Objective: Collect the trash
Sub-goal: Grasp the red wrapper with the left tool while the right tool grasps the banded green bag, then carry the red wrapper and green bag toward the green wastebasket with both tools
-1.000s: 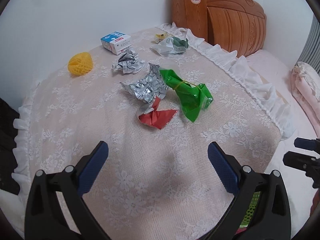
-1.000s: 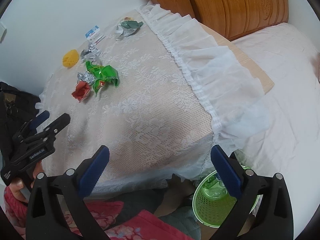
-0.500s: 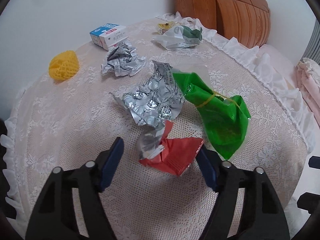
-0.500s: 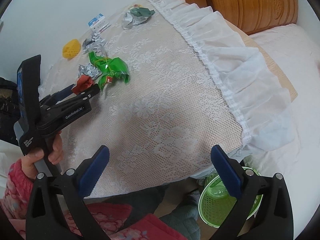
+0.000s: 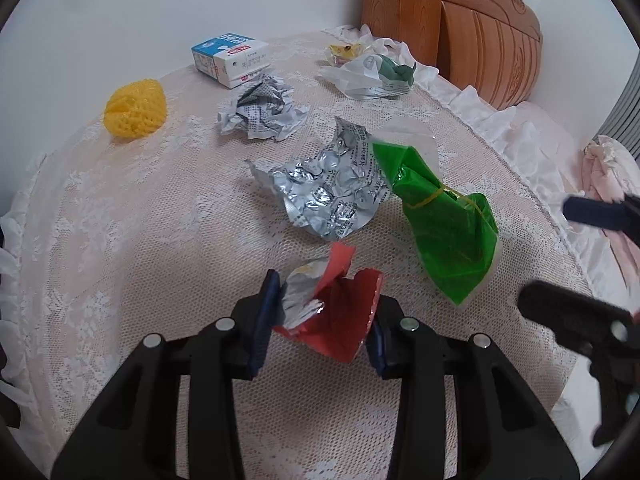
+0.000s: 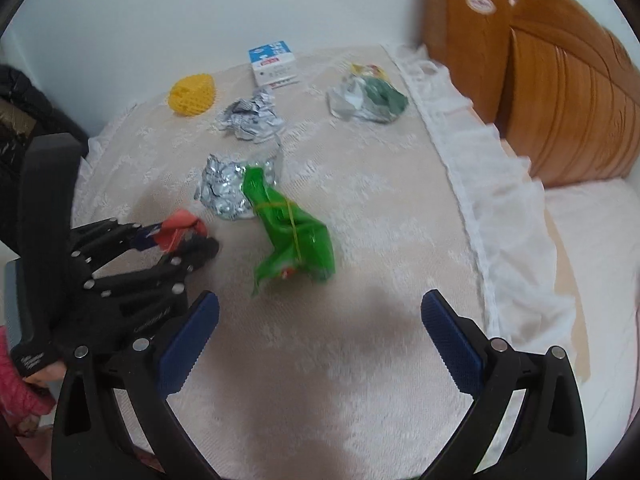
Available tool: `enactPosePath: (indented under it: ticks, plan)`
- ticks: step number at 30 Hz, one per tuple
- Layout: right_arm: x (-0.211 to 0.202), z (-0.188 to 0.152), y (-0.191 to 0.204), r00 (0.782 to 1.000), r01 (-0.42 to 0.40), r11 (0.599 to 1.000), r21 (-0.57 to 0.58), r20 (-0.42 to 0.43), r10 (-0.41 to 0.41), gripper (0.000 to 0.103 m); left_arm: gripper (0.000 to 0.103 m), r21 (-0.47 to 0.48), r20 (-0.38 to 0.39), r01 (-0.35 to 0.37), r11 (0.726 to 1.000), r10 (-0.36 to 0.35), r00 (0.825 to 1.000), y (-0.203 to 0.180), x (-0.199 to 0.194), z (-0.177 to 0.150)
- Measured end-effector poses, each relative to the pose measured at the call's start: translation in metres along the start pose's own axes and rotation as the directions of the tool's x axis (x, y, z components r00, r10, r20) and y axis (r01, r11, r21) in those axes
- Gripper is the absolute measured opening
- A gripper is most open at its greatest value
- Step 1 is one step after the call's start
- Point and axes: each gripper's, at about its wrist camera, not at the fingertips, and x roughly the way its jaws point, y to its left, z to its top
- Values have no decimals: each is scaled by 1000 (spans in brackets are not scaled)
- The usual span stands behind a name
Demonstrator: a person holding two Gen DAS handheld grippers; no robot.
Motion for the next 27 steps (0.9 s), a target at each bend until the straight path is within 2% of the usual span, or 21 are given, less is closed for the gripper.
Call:
enactPosePath:
  ticks: [4,6,9,10,11,16,21,27]
  plan:
    - [31,28,12,998,44,993,-105,-28,-48,90,38,-37,1,2,999,-2,1000,13,-13,-9]
    - [51,37,14,996,49,990,-132,-71,-58,80,38,-49,-2,-2,999,2,1000,17,-19,-13]
    - [66,39,16,990,51,989,-136,-123,-68,56,38,-56,-1,-11,998,11,1000,20,-26,-20]
    - [66,40,15,992,35,992,-120,-117,-49,45,38,-57,0,-12,998,12,1000,21,-28,-21]
    - [65,39,13,993,23,995,-98,-116,-34,41,38,-57,0,-10,998,10,1000,21,-30,-22]
    - [54,32,11,995,3,998,-56,-97,-8,40,38,-54,-7,23,998,-24,1000,14,-37,-22]
    - [23,13,-1,998,-32,999,24,-54,34,41,38,2,16,63,998,-63,998,-12,-54,-17]
    - [-36,-34,-31,998,-67,982,175,12,66,41,38,93,8,157,983,-159,987,-62,-76,-21]
